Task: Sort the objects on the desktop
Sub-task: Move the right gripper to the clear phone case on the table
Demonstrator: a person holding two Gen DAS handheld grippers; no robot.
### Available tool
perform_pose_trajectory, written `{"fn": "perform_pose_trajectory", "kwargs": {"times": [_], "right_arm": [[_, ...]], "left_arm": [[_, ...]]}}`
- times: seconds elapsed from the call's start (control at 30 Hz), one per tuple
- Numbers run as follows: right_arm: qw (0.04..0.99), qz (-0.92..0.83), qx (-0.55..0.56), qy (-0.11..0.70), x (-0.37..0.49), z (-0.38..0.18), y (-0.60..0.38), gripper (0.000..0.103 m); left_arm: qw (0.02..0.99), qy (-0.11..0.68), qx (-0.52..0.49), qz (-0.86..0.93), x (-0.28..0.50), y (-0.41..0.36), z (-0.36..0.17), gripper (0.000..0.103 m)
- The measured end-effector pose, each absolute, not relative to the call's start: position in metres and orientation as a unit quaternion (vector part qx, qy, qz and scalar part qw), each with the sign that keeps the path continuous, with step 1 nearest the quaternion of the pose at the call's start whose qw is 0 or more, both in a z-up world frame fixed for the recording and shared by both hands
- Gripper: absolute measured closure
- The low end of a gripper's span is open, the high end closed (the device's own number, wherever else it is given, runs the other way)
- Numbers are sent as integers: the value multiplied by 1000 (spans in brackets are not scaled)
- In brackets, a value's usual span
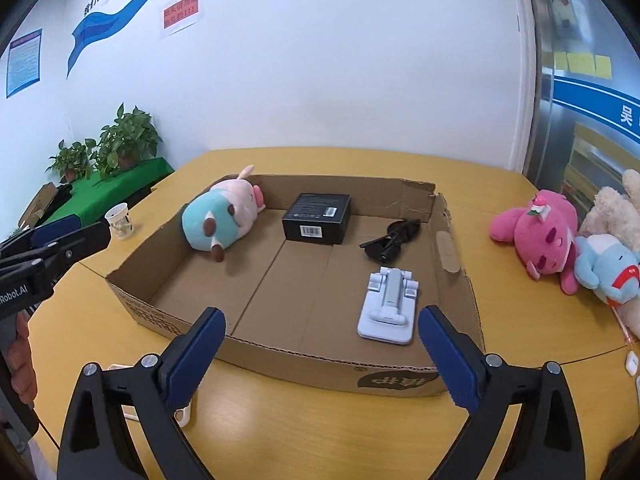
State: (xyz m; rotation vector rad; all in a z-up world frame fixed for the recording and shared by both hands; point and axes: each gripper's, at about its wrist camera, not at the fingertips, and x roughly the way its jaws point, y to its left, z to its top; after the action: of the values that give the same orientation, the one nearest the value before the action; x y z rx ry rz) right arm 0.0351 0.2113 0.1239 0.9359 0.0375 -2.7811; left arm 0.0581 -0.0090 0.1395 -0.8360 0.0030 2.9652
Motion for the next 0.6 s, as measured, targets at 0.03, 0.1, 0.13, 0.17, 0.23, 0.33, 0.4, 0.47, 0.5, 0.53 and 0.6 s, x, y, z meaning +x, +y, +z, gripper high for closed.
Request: {"fn": "perform_pose_trajectory", "kwargs": {"times": [0.03,0.1,0.13,0.17,0.23,0.33,0.4,0.47,0.5,0.53,0.6], "right_arm": [[103,-943,317,15,36,125,209,5],[102,-942,318,21,36,125,205,5],[102,-942,319,24,36,125,204,5],[102,-942,318,26,36,125,203,5],[103,-943,316,27,37,125,201,5],[107,-942,318,28,37,121,199,5],[117,-938,325,30,37,115,194,5],[137,-931,337,33,38,106,185,6],[154,-925,345,35,39,100,178,7],[171,-919,354,37,41,92,171,10],[199,-906,372,40,42,78,157,23]], "left_arm": [[28,1,-269,963,60,-10,140,22],[28,-3,-267,963,62,-13,141,22],[28,-5,-266,964,64,-14,141,22],[31,-5,-266,964,64,-14,140,22],[42,-2,-271,962,64,-14,137,22],[43,12,-281,959,67,-16,128,22],[37,17,-292,956,69,-20,121,22],[31,13,-308,951,73,-32,110,22],[27,7,-316,948,74,-38,104,22],[22,0,-325,945,77,-46,98,22],[11,-16,-348,937,82,-63,83,22]]}}
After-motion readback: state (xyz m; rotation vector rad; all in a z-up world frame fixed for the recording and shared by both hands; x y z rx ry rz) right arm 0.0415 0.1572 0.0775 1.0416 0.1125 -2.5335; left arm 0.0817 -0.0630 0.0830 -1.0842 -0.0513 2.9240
